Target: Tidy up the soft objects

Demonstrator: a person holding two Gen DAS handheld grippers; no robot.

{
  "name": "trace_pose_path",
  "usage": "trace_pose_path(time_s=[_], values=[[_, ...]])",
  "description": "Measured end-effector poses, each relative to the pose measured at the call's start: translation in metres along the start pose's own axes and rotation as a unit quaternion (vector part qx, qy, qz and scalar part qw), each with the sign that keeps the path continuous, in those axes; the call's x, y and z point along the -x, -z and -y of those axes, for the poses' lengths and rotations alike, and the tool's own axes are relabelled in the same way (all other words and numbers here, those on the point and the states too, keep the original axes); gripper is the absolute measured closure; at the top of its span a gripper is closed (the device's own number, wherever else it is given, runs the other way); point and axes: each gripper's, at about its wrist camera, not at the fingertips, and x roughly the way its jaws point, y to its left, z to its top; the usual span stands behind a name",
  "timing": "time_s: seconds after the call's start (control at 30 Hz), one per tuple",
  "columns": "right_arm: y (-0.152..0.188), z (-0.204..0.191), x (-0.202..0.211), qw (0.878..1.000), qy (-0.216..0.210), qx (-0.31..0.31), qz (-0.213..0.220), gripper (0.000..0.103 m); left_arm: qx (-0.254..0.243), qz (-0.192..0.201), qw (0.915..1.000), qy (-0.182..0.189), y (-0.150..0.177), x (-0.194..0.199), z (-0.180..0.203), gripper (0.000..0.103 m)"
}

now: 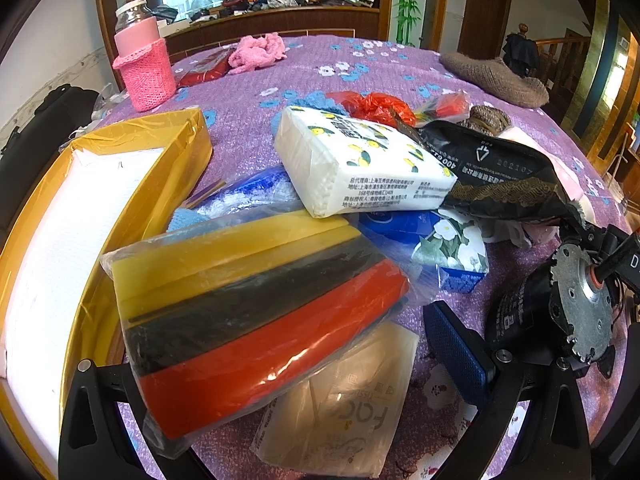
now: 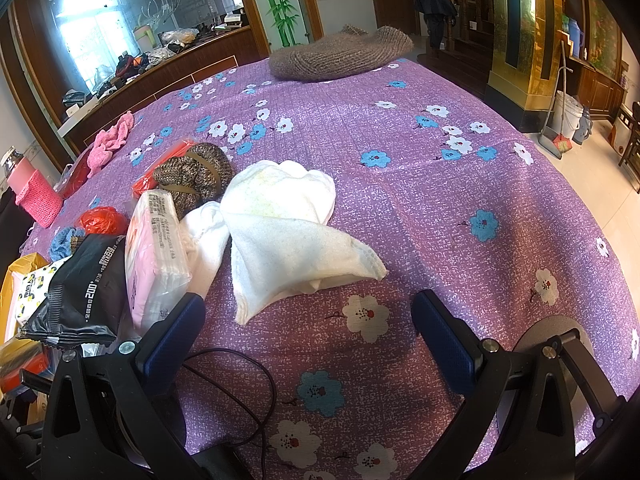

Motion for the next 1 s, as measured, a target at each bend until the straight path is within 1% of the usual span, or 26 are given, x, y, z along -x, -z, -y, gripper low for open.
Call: trace_pose_path(time_s=[0.13,0.53,0.63,0.73,0.83,0.9,0.97,1.0], values=[[0.000,0.000,0.000,1.000,0.000,0.000,0.000,0.000,-0.019,-0.034,0.9991,0.018,-0.007,-0.003,-0.001,0.001],[0.000,-0.001,0.000,1.000,0.000,0.000,0.000,0.000,-0.008,-0.035,0.9993,0.006,-0.006,0.001,0.000,0.001],[0.000,0.000,0.001,1.000,-0.007,0.004,-0.007,0.000,0.008,-0.015,0.9998,-0.005,-0.002,0.003,0.002,0.001],[-0.001,0.000,0.001,1.000,-0.008,0.014,-0.018,0.000,0.016,-0.016,0.9997,-0.012,0.000,0.003,0.004,0.001],[-0.001,-0.001,0.002,1.000,-0.006,0.017,-0.020,0.000,0.013,-0.019,0.9997,-0.003,0.000,0.005,0.002,0.001],[-0.001,-0.001,0.001,1.000,-0.004,0.020,-0.023,0.000,0.018,-0.014,0.9997,0.008,0.002,0.013,-0.003,0.005],[-0.001,-0.002,-0.001,1.000,0.000,0.019,-0.023,0.000,0.030,0.010,0.9992,0.027,0.003,0.033,-0.012,0.005],[0.001,-0.003,0.001,1.000,0.005,0.018,-0.023,0.001,0.030,0.035,0.9985,0.030,0.003,0.049,-0.017,0.005]])
